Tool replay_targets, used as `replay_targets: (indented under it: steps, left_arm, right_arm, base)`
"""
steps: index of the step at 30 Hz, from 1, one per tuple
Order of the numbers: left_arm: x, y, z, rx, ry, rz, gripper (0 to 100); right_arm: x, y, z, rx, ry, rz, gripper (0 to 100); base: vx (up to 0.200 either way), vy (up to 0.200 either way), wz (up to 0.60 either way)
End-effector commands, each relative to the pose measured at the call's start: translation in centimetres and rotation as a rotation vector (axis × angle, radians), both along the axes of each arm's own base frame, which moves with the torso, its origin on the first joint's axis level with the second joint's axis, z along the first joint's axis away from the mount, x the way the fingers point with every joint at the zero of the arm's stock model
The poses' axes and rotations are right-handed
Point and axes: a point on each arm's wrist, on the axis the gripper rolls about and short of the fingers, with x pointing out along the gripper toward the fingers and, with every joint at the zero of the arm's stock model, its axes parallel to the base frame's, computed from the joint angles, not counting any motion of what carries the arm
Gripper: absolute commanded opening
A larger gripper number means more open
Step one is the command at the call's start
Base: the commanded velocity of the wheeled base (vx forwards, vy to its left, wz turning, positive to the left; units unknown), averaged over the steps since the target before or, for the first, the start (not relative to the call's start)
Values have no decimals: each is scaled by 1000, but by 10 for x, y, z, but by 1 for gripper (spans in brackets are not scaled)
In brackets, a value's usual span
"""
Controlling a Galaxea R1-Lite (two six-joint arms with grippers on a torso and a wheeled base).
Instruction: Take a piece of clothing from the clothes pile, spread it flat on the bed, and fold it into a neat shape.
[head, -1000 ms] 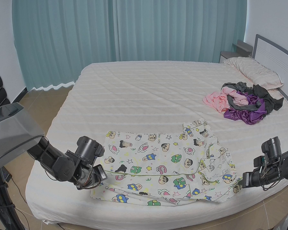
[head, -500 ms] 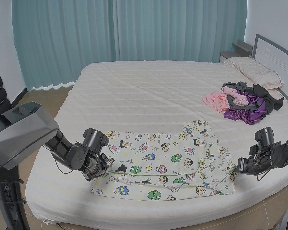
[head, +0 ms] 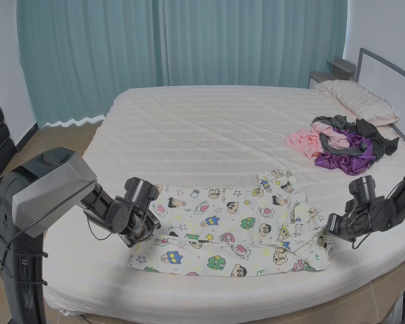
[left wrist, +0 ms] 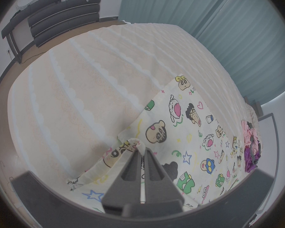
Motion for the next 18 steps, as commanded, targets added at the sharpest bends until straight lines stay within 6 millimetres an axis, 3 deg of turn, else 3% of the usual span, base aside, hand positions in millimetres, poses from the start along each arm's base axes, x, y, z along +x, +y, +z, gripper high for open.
replay_targets:
  steps: [1,17,18]
  left_arm:
    - [4,4,-9,6,12,14,0]
    - [13,1,-13,29,-3,21,0]
    - [12,0,-13,29,-3,20,100]
  right_arm:
    - [9,2,-6,6,4,-7,0]
    - [29,6,-17,65,-64,-91,0]
    - [29,7,-17,65,-66,-92,100]
  base:
    - [0,0,0]
    - [0,0,0]
    - [0,0,0]
